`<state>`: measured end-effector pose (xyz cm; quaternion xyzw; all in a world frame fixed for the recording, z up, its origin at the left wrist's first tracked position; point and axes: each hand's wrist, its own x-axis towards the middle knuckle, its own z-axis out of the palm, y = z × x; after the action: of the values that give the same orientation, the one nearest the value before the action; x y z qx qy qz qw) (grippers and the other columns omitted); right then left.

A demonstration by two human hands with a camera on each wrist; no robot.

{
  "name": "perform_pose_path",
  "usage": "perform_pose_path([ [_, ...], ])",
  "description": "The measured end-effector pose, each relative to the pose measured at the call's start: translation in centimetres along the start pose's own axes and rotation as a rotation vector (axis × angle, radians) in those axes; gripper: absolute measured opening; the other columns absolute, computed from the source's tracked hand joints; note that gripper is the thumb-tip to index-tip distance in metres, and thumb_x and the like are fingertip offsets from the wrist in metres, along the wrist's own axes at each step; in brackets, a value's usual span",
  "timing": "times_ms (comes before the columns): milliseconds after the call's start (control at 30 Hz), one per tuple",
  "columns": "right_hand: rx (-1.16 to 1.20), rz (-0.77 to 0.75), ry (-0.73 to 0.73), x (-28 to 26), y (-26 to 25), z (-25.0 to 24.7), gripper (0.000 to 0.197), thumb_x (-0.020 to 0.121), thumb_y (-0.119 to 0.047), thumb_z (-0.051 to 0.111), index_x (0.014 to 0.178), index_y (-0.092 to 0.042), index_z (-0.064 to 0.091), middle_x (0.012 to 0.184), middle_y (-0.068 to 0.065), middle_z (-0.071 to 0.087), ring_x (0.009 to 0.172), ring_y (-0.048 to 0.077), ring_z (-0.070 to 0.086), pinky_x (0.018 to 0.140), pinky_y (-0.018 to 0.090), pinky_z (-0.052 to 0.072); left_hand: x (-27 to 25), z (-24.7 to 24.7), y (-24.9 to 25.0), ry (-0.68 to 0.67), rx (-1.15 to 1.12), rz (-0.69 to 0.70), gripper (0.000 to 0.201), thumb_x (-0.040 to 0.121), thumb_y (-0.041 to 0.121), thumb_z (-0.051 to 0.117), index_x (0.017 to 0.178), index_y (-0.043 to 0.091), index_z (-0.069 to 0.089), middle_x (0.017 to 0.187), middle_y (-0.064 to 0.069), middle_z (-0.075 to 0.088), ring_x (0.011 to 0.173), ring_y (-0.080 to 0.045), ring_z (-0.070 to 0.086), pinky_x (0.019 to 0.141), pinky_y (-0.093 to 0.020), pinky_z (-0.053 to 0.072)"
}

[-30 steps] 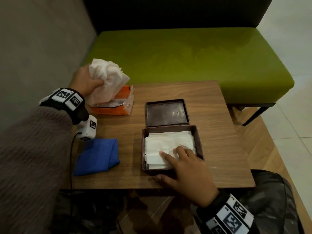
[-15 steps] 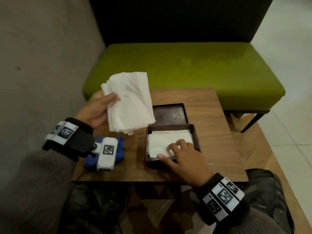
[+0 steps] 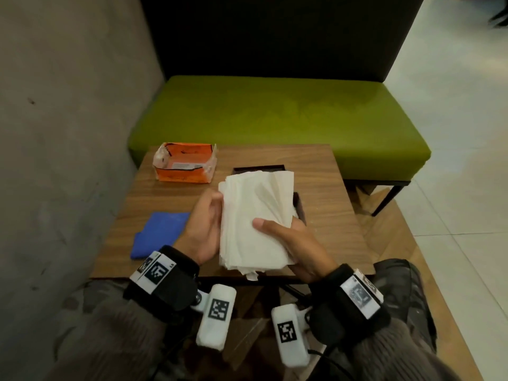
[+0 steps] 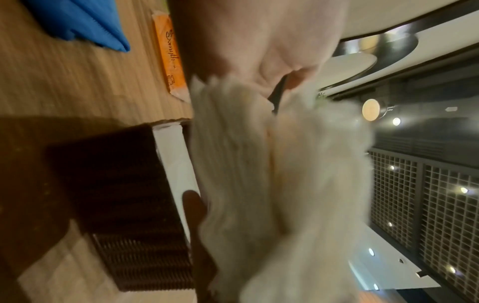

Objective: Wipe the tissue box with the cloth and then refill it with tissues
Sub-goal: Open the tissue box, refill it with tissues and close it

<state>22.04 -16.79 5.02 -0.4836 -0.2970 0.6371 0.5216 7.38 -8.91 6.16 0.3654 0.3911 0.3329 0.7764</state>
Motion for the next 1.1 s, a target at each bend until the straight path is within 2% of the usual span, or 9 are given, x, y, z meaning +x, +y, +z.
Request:
perform_pose_path([
  [100,0.022,-0.003,0.077,0.1,0.6,-0.3,0.025,0.092,-0.019,0.062,0.117,-0.018,0.06,0.104,0.001,0.074,0.099,0.018,0.071,0.085,0.034,0.058,-0.7,0.4,-0.7,-0.095,0.016,-0.017,0.056,0.089,0.052,0.042,0.13,0.015,0.05,0.124,-0.012,0.063,0.114,-0.025,0.06,0.091,-0.04,0.052],
  [200,0.051,0.005,0.096,-0.1,0.5,-0.3,0.015,0.098,-0.03,0.051,0.11,-0.025,0.06,0.096,-0.001,0.076,0.091,0.015,0.073,0.079,0.033,0.06,-0.7,0.4,-1.7,-0.047,0.146,-0.032,0.068,0.071,0.03,0.076,0.13,0.009,0.048,0.12,-0.012,0.065,0.11,-0.026,0.062,0.093,-0.044,0.051],
  [267,0.074,0.039,0.107,-0.2,0.4,-0.4,0.027,0.099,-0.04,0.045,0.113,-0.023,0.061,0.101,0.003,0.076,0.094,0.019,0.073,0.08,0.035,0.06,-0.7,0.2,-2.1,-0.021,0.18,-0.031,0.064,0.072,0.018,0.073,0.13,0.007,0.048,0.119,-0.013,0.065,0.109,-0.028,0.063,0.096,-0.047,0.048],
  [433,0.266,0.112,-0.02,-0.4,0.2,-1.0,0.057,0.097,-0.059,0.029,0.124,-0.02,0.06,0.122,0.013,0.068,0.111,0.028,0.066,0.089,0.04,0.057,-1.0,0.0,-1.8,-0.003,0.181,-0.057,0.04,0.089,0.024,0.055,0.126,0.009,0.052,0.118,-0.011,0.066,0.109,-0.025,0.063,0.098,-0.044,0.046],
  [533,0.352,0.1,-0.101,-0.7,0.9,-0.7,0.064,0.087,-0.065,0.043,0.124,-0.017,0.064,0.129,0.017,0.063,0.117,0.032,0.062,0.101,0.049,0.048,-1.2,0.6,-1.8,0.022,0.216,-0.045,0.048,0.084,0.038,0.057,0.122,0.009,0.056,0.113,-0.01,0.069,0.105,-0.025,0.065,0.096,-0.043,0.049],
  [667,0.291,0.123,-0.084,-0.3,1.7,-0.7,0.06,0.07,-0.034,0.084,0.122,-0.013,0.062,0.123,0.021,0.066,0.114,0.037,0.063,0.099,0.056,0.048,-1.1,1.5,-2.0,0.075,0.313,0.028,0.036,0.09,0.033,0.055,0.123,0.018,0.052,0.112,-0.01,0.067,0.099,-0.025,0.067,0.087,-0.043,0.054],
  [767,0.313,0.13,-0.011,0.0,2.0,-1.1,0.044,0.083,-0.016,0.07,0.125,-0.009,0.056,0.122,0.021,0.066,0.113,0.038,0.063,0.097,0.058,0.048,-0.8,1.1,-2.0,0.192,0.564,0.314,0.051,0.083,0.025,0.067,0.125,0.028,0.038,0.113,0.0,0.057,0.097,-0.014,0.059,0.081,-0.034,0.053],
  [867,0.366,0.105,0.002,-0.2,1.9,-1.3,0.029,0.092,-0.014,0.06,0.12,-0.011,0.057,0.114,0.018,0.07,0.105,0.035,0.067,0.091,0.054,0.053,-1.2,1.0,-2.0,0.267,0.753,0.537,0.043,0.077,0.017,0.074,0.106,0.025,0.042,0.101,0.007,0.052,0.089,-0.006,0.054,0.074,-0.027,0.05],
  [1100,0.309,0.064,-0.032,-0.4,2.0,-1.1,0.034,0.092,-0.019,0.058,0.126,-0.016,0.055,0.124,0.02,0.065,0.115,0.038,0.063,0.097,0.058,0.049,-1.0,0.9,-2.2,0.324,0.905,0.469,0.028,0.074,0.032,0.075,0.094,0.02,0.059,0.107,0.001,0.06,0.094,-0.012,0.056,0.076,-0.027,0.049],
])
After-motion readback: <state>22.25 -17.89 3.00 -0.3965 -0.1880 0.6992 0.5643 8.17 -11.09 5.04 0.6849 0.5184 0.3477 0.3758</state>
